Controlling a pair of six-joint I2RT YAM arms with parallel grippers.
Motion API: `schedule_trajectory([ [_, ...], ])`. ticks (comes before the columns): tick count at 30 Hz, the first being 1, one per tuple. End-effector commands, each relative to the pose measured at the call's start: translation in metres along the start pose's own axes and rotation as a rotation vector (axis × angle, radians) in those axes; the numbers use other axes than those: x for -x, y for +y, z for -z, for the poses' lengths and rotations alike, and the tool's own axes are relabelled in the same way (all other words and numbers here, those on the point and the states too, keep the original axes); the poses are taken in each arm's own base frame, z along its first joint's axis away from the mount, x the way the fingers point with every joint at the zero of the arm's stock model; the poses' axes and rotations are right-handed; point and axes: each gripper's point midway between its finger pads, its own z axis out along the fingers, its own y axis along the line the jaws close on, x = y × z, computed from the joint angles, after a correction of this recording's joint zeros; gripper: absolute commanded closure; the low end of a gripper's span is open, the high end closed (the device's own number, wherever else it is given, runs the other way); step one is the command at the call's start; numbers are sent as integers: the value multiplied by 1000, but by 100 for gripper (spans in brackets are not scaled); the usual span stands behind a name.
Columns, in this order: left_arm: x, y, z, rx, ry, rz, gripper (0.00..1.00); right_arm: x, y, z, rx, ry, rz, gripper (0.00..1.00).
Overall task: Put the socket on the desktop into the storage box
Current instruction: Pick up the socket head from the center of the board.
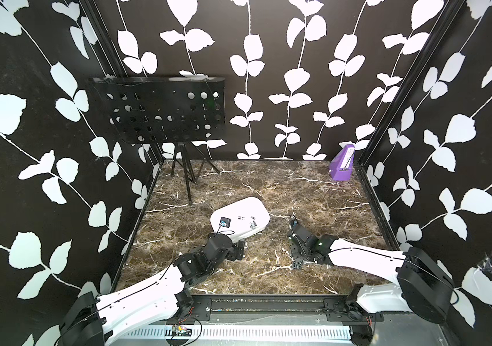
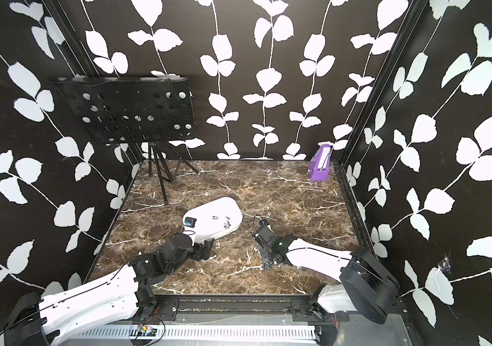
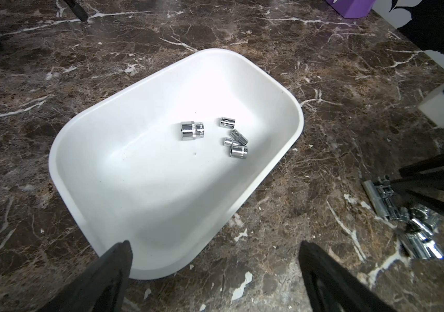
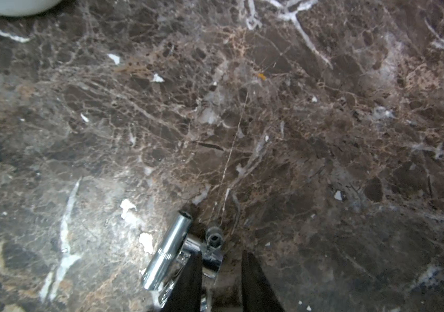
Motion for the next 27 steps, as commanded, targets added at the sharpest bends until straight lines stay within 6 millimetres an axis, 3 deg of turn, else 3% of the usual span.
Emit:
schedule_trajectory([
  [1,16,-8,4,-27,-42,13,3,17,5,2,27,-25,-35,75],
  [27,16,-8,4,-27,-39,17,4,19,3,-6,44,-2,-62,81],
])
